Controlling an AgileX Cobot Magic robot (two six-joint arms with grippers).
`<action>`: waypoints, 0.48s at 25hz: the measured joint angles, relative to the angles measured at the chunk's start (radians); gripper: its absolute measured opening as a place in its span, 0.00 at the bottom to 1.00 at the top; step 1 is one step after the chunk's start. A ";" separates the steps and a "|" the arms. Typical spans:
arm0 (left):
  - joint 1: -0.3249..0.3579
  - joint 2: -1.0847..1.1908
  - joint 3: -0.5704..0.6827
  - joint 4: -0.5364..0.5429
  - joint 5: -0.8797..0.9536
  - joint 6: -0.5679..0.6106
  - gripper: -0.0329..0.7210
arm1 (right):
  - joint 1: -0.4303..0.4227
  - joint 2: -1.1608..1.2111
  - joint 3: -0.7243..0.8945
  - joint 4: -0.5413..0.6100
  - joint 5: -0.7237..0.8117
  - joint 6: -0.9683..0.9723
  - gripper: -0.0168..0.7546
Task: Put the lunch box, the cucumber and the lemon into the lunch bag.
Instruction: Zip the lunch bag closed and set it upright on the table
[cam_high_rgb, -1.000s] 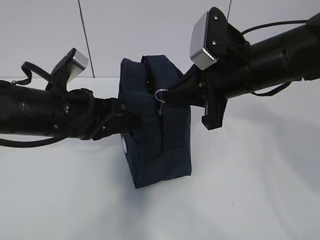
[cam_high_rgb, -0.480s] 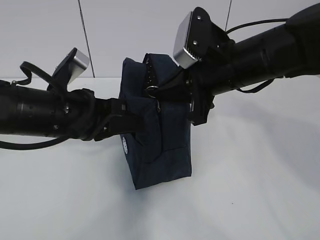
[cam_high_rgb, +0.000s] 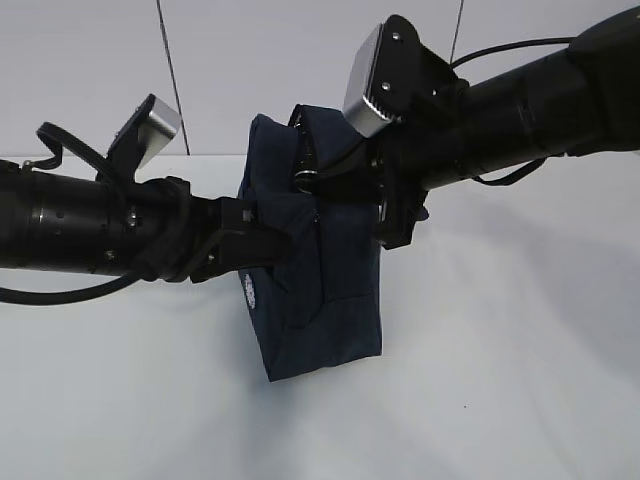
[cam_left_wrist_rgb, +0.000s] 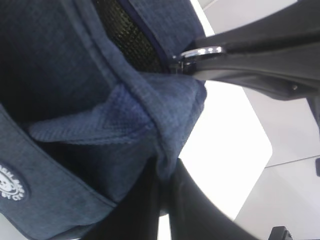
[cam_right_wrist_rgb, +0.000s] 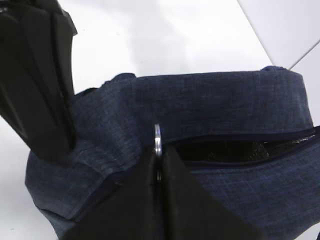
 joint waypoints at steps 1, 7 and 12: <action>0.000 0.000 0.000 0.000 0.000 0.000 0.04 | 0.000 0.000 0.000 0.000 0.000 0.004 0.03; 0.000 0.000 0.000 0.004 0.007 0.000 0.04 | 0.000 0.000 0.000 -0.017 0.002 0.031 0.03; 0.000 0.000 0.000 0.025 0.031 0.033 0.23 | 0.000 0.000 -0.004 -0.085 0.004 0.093 0.03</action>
